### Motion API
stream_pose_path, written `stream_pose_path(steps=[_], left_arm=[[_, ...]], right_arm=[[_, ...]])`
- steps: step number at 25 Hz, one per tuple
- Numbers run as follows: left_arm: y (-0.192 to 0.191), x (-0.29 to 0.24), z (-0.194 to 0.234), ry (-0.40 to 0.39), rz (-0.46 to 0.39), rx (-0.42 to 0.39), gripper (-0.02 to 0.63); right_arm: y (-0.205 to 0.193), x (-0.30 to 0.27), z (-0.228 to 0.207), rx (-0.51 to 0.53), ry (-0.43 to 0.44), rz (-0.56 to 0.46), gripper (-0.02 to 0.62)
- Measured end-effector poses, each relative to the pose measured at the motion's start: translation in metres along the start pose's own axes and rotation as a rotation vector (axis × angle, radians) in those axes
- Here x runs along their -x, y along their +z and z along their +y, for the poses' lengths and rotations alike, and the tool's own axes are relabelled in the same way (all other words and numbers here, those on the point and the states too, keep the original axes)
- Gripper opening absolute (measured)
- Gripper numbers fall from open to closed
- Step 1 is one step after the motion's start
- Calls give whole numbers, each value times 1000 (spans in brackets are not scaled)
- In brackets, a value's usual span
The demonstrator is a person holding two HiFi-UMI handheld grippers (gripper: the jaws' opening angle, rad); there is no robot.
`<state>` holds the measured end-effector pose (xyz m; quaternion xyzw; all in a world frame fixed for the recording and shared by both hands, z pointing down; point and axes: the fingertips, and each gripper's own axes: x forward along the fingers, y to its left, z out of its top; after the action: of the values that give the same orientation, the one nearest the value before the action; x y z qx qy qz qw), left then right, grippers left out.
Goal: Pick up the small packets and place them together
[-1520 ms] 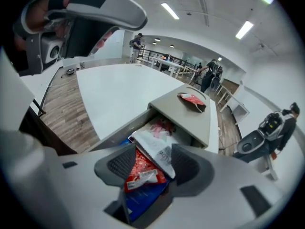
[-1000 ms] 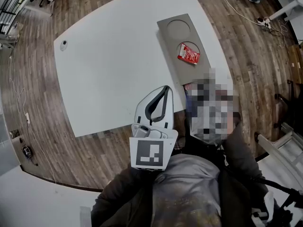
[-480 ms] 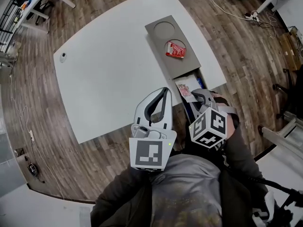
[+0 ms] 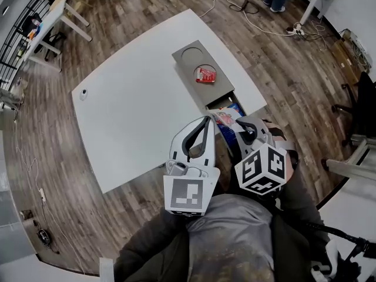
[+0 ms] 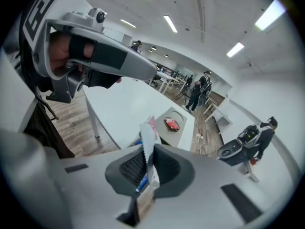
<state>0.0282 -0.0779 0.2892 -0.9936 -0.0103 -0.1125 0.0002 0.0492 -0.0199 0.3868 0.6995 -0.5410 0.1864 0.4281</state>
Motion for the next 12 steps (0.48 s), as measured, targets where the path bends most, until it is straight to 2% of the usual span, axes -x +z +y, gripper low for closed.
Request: stream_pose_path(steps=[7,12], left_arm=[[15,5,5,12,-39,-15,0],[11,5,6,16,-29,-4,0]], right_arm=[[7,3,-7,11,-21,-4,23],[-4,-6,-2,42,-18,48,23]])
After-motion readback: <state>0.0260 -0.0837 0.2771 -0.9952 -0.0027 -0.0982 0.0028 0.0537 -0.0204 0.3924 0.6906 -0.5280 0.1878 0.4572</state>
